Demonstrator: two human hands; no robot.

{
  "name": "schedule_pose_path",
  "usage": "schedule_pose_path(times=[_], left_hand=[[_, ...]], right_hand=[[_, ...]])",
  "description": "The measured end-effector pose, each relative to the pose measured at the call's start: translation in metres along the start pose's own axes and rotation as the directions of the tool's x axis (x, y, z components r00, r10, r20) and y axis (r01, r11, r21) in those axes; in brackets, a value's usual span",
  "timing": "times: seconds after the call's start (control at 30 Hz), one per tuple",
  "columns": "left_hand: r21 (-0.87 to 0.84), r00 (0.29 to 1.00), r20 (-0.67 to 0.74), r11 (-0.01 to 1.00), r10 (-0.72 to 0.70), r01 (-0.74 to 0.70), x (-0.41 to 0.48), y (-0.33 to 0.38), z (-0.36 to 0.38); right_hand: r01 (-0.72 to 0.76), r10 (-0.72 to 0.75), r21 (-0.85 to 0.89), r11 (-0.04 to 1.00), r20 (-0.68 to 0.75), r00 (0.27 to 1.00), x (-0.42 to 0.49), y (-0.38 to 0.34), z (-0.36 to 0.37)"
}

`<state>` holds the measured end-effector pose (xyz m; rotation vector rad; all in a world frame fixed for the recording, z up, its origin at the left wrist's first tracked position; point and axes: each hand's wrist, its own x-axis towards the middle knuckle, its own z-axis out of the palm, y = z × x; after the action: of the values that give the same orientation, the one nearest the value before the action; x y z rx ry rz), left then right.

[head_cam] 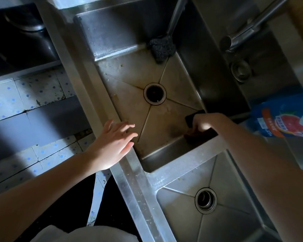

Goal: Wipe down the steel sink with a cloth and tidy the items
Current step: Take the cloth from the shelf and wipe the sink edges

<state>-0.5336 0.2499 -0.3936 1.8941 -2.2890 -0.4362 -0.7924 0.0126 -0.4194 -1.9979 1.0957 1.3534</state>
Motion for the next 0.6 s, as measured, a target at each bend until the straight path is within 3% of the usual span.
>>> schedule_pose_path(times=[0.1, 0.23, 0.4, 0.6], left_hand=[[-0.004, 1.0, 0.02, 1.0, -0.018, 0.018, 0.002, 0.001, -0.004], [0.003, 0.999, 0.048, 1.0, -0.015, 0.015, 0.004, 0.005, -0.01], [0.004, 0.997, 0.071, 1.0, -0.027, 0.026, 0.004, 0.008, -0.01], [0.019, 0.997, 0.079, 1.0, -0.02, 0.018, 0.005, 0.007, -0.008]], right_hand=[[-0.099, 0.103, 0.079, 0.992, -0.057, 0.993, -0.005, 0.036, -0.008], [-0.07, 0.073, 0.138, 0.988, -0.02, 0.997, -0.008, 0.03, -0.006], [0.101, -0.115, 0.127, 0.987, 0.109, 0.987, -0.015, -0.037, 0.009], [0.388, -0.409, 0.138, 0.911, 0.196, 0.891, -0.017, -0.101, 0.025]])
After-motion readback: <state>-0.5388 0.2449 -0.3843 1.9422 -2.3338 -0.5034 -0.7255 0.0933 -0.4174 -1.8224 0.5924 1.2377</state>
